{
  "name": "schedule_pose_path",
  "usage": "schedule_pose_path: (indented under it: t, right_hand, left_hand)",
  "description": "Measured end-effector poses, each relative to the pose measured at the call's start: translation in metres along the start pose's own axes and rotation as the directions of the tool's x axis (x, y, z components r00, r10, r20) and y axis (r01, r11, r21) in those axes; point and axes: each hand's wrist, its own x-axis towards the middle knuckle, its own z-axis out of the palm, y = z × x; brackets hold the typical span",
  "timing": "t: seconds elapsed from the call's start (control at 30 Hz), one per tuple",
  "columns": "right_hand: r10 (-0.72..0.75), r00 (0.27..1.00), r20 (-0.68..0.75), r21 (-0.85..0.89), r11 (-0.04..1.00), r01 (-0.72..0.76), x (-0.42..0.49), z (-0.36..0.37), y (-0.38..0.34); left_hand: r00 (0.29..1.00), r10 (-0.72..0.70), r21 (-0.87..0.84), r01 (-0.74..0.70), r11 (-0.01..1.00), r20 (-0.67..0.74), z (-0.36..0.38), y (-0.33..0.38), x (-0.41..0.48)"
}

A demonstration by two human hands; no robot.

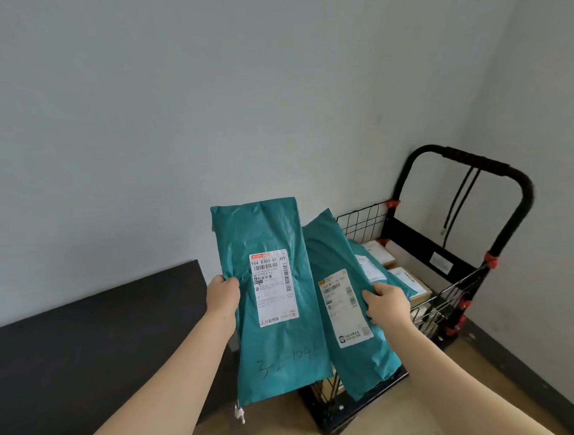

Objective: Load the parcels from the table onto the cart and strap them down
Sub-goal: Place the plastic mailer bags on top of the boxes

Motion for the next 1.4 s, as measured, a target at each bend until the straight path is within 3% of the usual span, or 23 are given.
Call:
schedule_pose_path:
  t: [0.2,0.47,0.73,0.87,1.07,1.17,1.27,1.33,1.4]
  right_hand:
    - [0.032,0.998,-0.057,0.012,0.999,-0.032,0.052,-0.051,0.017]
    - [-0.007,0.989,-0.151,-0.029,1.000,0.003,0.146,-0.080,0.016]
    - [0.096,0.987,-0.129,-0.114,0.987,-0.111,0.262,-0.075,0.006]
    - [0.207,0.976,-0.062,-0.110,0.971,-0.212,0.303,-0.056,0.020]
    - [0.316,0.919,0.234,-0.002,0.946,-0.324,0.371,-0.032,0.033]
    - [0.378,0.857,0.350,-0.151,0.926,-0.347,0.402,-0.011,0.046]
    - [0.386,0.824,0.414,-0.420,0.884,-0.204,0.422,0.007,0.063]
    - [0.299,0.833,0.466,-0.587,0.809,0.039,0.430,0.013,0.074]
    - [0.171,0.819,0.548,-0.689,0.648,0.325,0.436,0.016,0.081]
  left_hand:
    - [1.000,-0.022,0.055,0.021,0.998,0.005,0.071,0.010,0.002]
    - [0.999,-0.019,0.050,0.021,0.999,-0.029,0.157,0.030,0.090]
    - [0.971,-0.231,0.073,0.235,0.969,-0.064,0.249,0.001,0.177]
    - [0.929,-0.361,0.095,0.367,0.925,-0.079,0.267,-0.037,0.204]
    - [0.881,-0.448,0.127,0.467,0.875,-0.152,0.279,-0.076,0.238]
    - [0.895,-0.430,0.200,0.446,0.873,-0.119,0.287,-0.093,0.233]
    - [0.909,-0.411,0.469,0.393,0.791,-0.069,0.292,-0.127,0.233]
    - [0.884,-0.462,0.441,0.444,0.780,-0.073,0.291,-0.160,0.242]
    - [0.859,-0.505,0.414,0.492,0.766,-0.086,0.300,-0.166,0.241]
